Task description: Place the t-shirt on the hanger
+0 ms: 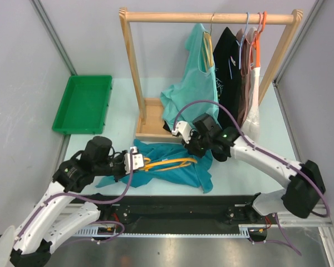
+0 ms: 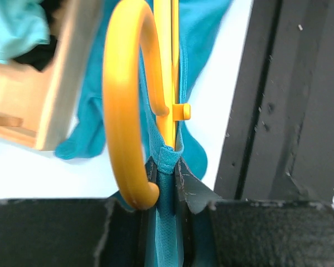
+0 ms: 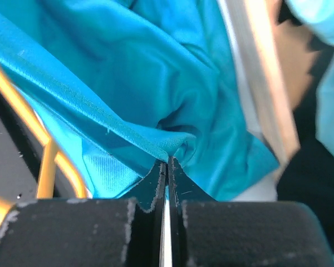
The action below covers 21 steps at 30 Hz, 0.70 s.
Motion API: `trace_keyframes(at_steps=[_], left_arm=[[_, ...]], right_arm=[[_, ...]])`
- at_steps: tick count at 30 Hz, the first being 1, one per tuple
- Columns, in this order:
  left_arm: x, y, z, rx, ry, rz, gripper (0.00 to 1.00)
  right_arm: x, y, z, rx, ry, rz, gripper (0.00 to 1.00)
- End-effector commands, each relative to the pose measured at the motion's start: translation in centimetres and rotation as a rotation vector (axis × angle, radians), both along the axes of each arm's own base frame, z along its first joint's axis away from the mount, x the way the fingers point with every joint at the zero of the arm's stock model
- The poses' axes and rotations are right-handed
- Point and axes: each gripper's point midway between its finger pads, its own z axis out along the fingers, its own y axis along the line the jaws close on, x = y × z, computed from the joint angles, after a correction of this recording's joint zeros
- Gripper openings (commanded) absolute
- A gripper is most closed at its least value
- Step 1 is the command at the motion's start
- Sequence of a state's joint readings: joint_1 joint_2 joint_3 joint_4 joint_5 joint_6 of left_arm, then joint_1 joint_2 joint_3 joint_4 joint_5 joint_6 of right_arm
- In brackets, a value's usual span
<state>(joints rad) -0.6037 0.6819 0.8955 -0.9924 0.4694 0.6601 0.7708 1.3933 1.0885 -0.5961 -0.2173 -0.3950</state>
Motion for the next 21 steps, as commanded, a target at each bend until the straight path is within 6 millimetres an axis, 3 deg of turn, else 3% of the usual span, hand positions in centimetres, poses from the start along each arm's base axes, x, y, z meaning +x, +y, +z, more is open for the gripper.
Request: trace_keyframes(at_steps=[1,7,15,21], left_arm=[[1.4,0.2,3.2,-0.098,-0.084,0.109,0.00],[3.7,1.6,5.3,-0.111,-0.176,0.247,0.00],[4.1,4.6,0.7,0.144,-0.192,0.231,0.00],[5.2,5.3,-0.4,0.200,-0.193,0.274,0.00]], right_arm=[[0.0,-2.6,0.9,-0.018,-0.009,-0.039,0.00],[-0.6,-3.7,0.7,0.003,0.031,-0.058,0.00],[-0.3,-4.0,3.2,0.056,0.013,-0.078,0.00],[-1.6,-3.8,4.7,0.107,0.023,-0.046,0.00]])
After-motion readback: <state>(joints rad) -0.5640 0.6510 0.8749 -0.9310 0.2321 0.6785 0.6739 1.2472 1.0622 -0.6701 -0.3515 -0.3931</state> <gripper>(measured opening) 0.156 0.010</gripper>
